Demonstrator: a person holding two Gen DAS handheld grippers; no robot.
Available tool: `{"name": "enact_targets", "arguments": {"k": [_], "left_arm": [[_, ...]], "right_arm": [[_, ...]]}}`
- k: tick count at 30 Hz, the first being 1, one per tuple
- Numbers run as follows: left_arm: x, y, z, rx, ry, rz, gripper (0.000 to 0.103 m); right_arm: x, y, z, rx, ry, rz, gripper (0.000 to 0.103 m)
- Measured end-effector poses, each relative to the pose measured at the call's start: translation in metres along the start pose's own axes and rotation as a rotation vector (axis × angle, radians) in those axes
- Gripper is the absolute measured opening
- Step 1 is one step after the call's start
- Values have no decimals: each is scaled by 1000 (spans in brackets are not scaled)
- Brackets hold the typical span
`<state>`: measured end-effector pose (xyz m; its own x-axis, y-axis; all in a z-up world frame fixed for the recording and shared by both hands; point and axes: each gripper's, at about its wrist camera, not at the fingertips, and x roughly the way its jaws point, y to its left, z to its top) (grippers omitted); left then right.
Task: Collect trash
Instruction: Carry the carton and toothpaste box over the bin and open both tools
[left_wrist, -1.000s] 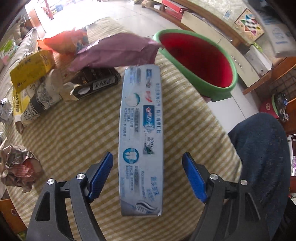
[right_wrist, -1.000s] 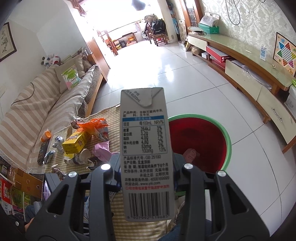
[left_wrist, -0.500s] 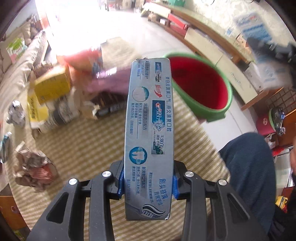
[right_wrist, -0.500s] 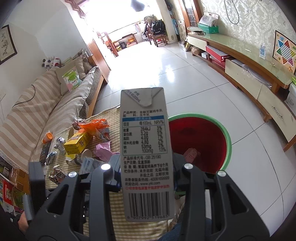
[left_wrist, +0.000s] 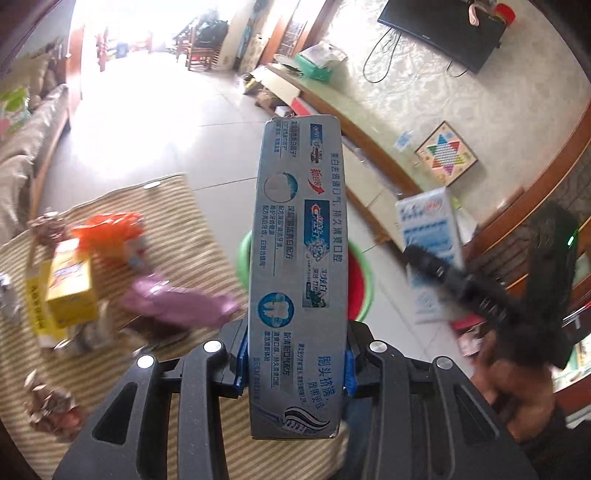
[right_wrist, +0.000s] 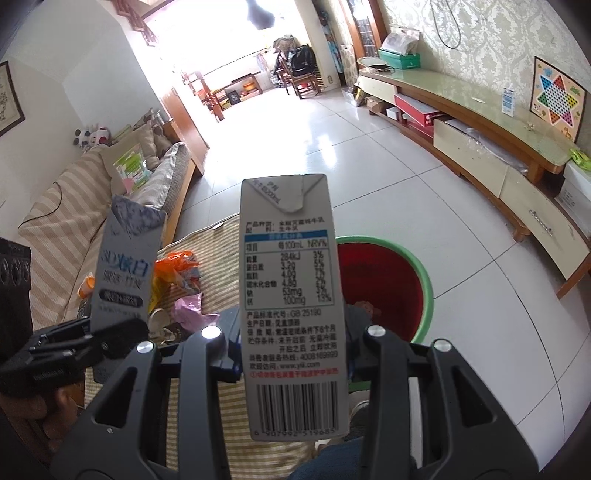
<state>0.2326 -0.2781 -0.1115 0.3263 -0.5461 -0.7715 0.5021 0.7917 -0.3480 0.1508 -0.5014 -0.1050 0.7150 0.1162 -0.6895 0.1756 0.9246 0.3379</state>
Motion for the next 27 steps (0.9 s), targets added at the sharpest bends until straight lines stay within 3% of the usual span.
{"name": "enact_targets", "arguments": {"k": [11, 25, 26, 27], "left_arm": [[56, -31, 36, 23, 42, -77, 35], [118, -26, 49, -21, 121, -72, 35], [120, -25, 50, -29, 122, -67, 36], [122, -25, 51, -41, 121, -70, 48]], "right_arm": [[19, -45, 15, 49, 32, -29, 37], [75, -73, 17, 97, 105, -16, 37], [79, -74, 19, 95, 113, -13, 37], [82, -75, 20, 93, 118, -12, 37]]}}
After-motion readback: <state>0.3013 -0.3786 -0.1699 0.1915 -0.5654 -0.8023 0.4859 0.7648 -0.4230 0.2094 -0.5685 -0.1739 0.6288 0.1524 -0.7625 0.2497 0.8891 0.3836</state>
